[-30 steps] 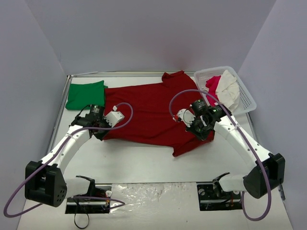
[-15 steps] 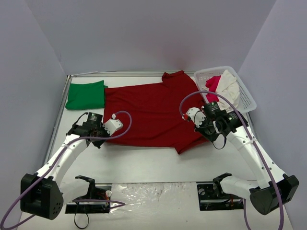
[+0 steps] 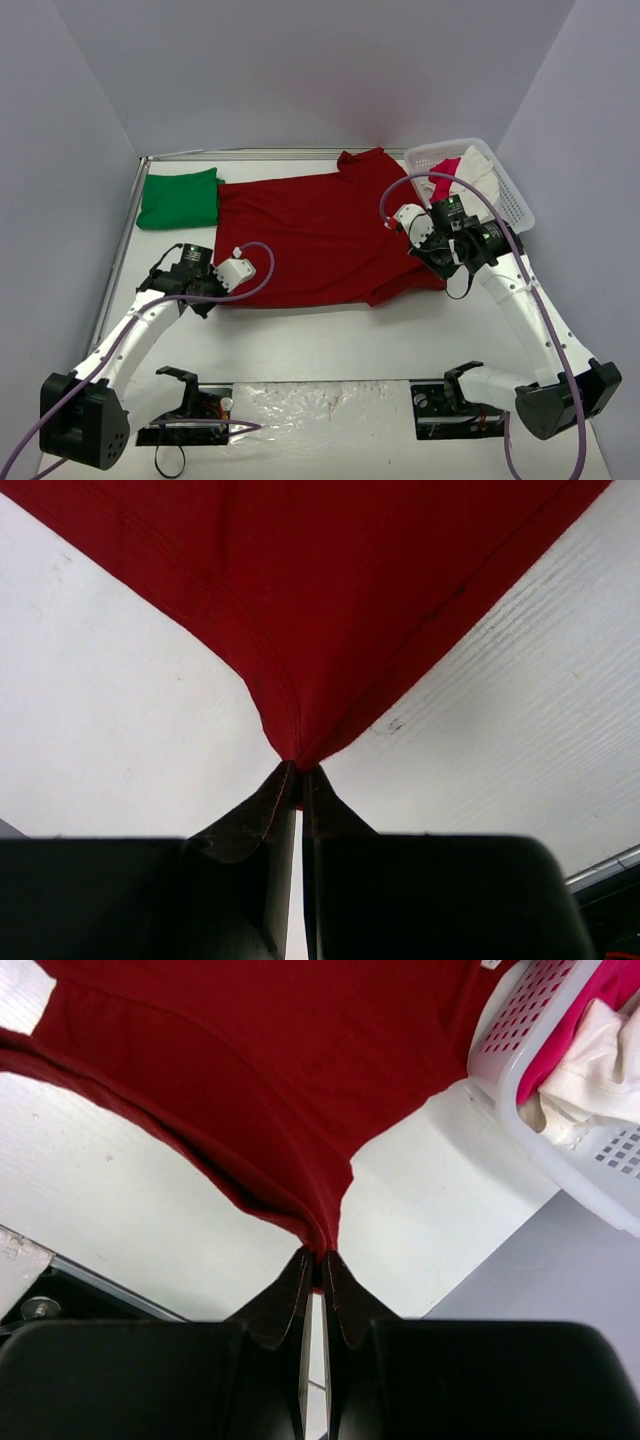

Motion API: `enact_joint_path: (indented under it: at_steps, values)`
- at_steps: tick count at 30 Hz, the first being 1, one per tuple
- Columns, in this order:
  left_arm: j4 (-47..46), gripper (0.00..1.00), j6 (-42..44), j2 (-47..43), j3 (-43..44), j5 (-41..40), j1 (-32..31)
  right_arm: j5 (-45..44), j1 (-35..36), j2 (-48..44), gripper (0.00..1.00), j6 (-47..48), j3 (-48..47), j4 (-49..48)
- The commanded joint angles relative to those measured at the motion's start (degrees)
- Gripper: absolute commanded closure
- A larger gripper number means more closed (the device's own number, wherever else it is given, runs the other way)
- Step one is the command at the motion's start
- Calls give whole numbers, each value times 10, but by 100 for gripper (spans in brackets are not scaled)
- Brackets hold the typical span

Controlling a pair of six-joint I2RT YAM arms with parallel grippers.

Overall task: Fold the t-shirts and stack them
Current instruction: Grap the side of the flattened tshirt closest away from the robot with both arms, then fold the flattened tshirt in 1/3 of the way

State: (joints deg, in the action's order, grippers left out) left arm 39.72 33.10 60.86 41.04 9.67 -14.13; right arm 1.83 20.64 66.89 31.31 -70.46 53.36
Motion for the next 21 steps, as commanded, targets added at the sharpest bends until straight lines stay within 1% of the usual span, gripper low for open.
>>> enact_joint_path:
  at_steps: [1, 6, 12, 18, 21]
  values:
    - [11, 98, 13, -32, 8, 4, 0, -16, -6, 16, 100, -6, -29, -1]
    - [23, 98, 13, -43, 33, -2, 1, -16, -12, 53, 100, 0, -61, -17]
    - [21, 98, 14, -17, 50, -17, 2, -16, -21, 111, 100, 10, -112, -35]
    - [-5, 98, 11, 12, 57, -34, 3, -9, -37, 179, 100, 26, -165, -50]
    - [-25, 98, 3, 28, 61, -39, 5, -6, -44, 221, 100, 31, -206, -51]
